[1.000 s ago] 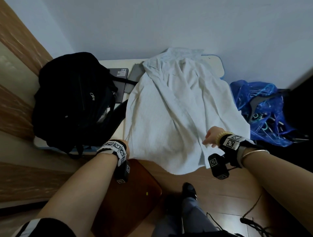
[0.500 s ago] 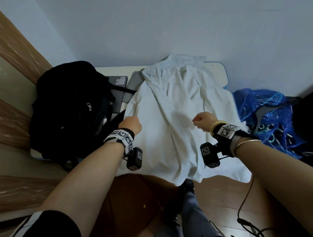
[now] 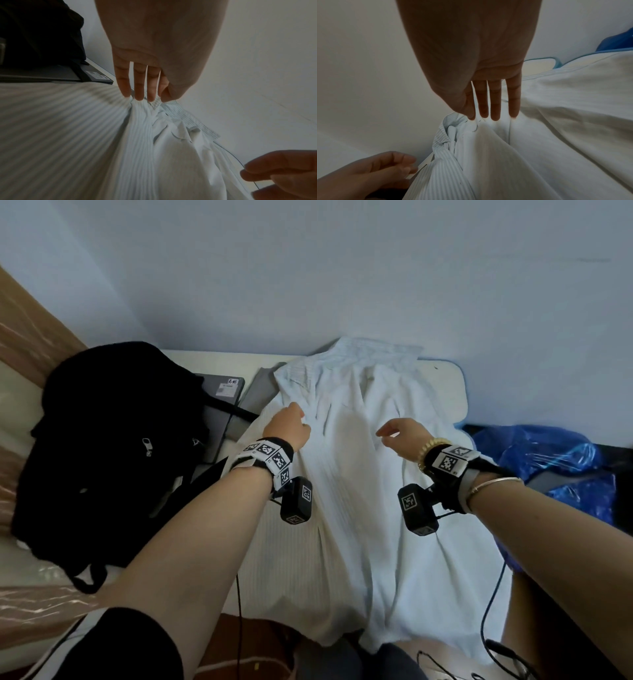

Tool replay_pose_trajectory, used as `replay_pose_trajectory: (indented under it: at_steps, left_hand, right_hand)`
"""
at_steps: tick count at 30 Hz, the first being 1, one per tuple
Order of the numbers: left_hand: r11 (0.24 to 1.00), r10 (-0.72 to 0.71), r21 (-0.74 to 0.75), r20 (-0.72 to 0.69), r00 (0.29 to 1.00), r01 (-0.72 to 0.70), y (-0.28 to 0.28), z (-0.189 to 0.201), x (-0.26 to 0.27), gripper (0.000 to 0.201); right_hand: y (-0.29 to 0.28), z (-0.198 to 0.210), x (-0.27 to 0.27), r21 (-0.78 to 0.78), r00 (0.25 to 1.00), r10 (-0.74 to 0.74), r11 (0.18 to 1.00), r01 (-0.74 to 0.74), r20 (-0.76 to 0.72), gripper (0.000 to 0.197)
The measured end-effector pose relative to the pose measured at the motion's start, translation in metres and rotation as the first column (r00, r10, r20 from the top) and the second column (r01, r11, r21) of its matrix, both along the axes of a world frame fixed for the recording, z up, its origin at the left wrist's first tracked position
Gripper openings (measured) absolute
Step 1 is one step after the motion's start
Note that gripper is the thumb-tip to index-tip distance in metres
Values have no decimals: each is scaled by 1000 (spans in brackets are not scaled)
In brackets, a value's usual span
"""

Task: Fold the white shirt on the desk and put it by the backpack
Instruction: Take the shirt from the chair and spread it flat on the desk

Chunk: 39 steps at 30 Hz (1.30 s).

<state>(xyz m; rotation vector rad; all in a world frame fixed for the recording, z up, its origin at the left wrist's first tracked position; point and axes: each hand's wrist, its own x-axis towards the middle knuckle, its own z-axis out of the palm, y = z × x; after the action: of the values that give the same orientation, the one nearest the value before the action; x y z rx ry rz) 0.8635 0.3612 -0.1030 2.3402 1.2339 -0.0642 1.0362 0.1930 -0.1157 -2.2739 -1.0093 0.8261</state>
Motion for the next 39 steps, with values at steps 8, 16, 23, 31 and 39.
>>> replay_pose_trajectory:
  at_steps: [8,16,23,31,39]
  left_hand:
    - [1000,-27,-9,-25,999,27,30,-12,47,49]
    - [993,-87,-89,-158,984,74,74,-27,87,65]
    - [995,-33,-99,-295,955,3,106,-40,109,63]
    - [994,56,81,120,991,-66,137,-16,127,26]
    - [850,159,-505,521,839,152,116,-1,162,41]
  right_hand:
    - [37,-13,27,-5,999,28,1000,-28,-28,28]
    - [80,-29,46,-27,999,21,999,-23,-49,29]
    - [121,-44,58,-50,998,9,999,-12,-68,48]
    - [142,-49,80,-74,995,-45,997,38,-93,57]
    - [160,-21,90,187,939,-95,969,164,-332,45]
